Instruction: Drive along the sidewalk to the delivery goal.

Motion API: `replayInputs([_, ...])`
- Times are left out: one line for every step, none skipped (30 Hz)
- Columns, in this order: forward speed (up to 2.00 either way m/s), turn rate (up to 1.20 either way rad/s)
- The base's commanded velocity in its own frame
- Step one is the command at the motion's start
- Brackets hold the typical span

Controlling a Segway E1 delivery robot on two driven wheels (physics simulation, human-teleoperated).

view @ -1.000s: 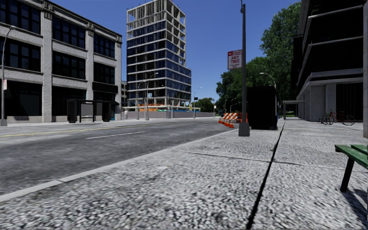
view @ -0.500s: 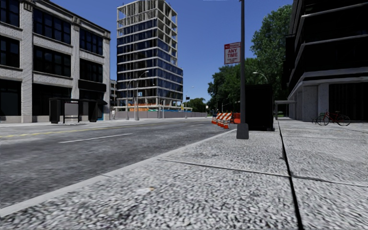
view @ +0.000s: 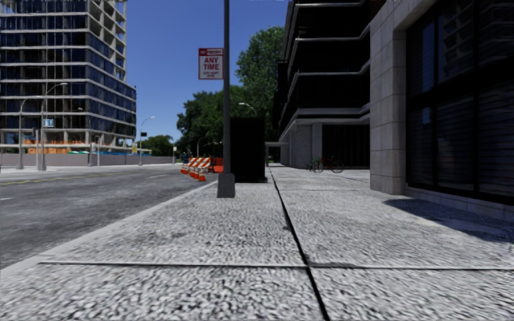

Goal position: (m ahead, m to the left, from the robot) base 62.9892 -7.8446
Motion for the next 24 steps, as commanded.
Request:
replayInputs([1.63,0.0])
replayInputs([1.63,0.0])
replayInputs([1.63,0.0])
replayInputs([1.63,0.0])
replayInputs([1.63,0.0])
replayInputs([1.63,0.0])
replayInputs([1.63,0.0])
replayInputs([1.63,0.0])
replayInputs([1.63,0.0])
replayInputs([1.63,0.0])
replayInputs([1.63,0.0])
replayInputs([1.63,0.0])
replayInputs([1.63,0.0])
replayInputs([1.63,0.0])
replayInputs([1.64,-0.04])
replayInputs([1.64,-0.04])
replayInputs([1.64,-0.17])
replayInputs([1.64,-0.35])
replayInputs([1.64,-0.62])
replayInputs([1.65,-0.75])
replayInputs([1.67,-0.79])
replayInputs([1.67,-0.79])
replayInputs([1.69,-0.71])
replayInputs([1.7,-0.04])
